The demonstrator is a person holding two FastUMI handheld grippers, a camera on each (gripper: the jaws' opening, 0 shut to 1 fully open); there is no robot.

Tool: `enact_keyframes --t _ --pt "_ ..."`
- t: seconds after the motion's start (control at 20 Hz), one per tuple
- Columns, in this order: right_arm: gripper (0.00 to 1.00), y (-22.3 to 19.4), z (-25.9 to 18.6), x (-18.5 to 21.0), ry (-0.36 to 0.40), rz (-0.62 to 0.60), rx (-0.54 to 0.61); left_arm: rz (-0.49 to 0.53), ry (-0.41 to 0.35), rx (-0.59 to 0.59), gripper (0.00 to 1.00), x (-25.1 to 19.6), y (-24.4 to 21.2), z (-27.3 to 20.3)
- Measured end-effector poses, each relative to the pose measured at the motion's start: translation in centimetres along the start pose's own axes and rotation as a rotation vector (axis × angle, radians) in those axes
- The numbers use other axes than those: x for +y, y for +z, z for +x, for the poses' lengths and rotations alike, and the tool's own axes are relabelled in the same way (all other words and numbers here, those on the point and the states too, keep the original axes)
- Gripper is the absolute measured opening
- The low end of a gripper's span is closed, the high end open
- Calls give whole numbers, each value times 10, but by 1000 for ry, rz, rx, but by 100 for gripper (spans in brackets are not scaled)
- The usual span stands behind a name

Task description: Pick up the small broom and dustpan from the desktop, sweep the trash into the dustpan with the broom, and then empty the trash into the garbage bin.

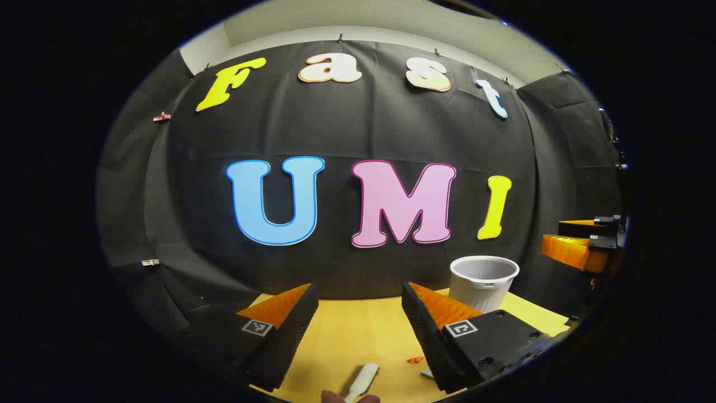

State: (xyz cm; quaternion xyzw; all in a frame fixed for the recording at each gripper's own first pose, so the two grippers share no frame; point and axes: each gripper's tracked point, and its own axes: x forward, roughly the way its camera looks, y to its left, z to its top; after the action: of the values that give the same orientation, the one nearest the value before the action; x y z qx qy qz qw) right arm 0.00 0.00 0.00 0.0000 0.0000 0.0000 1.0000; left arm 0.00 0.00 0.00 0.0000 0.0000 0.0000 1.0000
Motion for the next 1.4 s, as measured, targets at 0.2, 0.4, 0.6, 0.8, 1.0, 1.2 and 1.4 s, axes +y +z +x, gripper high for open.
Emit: enact_keyframes --t 0.2,0.4,0.6,0.8,1.0,1.2,1.4 --pt "97 -3 -2 0 3 -1 6 4 -3 11 96 -1 -2 -3" --pt "97 -8 -5 0 1 -3 19 21 -5 11 96 0 -1 -6" --pt "97 -9 -9 -1 -5 -3 22 25 -12 13 96 -2 -1 -7" --pt "97 -13 -12 -2 -4 -8 39 24 -9 23 96 0 -4 -9" --pt "97 -57 -26 4 47 6 195 40 -14 48 96 2 -15 -12" --pt "97 -139 -64 -1 58 43 471 48 -13 83 96 6 -33 -13" --pt "97 -224 -112 0 66 72 748 42 -15 118 96 10 -48 -16"
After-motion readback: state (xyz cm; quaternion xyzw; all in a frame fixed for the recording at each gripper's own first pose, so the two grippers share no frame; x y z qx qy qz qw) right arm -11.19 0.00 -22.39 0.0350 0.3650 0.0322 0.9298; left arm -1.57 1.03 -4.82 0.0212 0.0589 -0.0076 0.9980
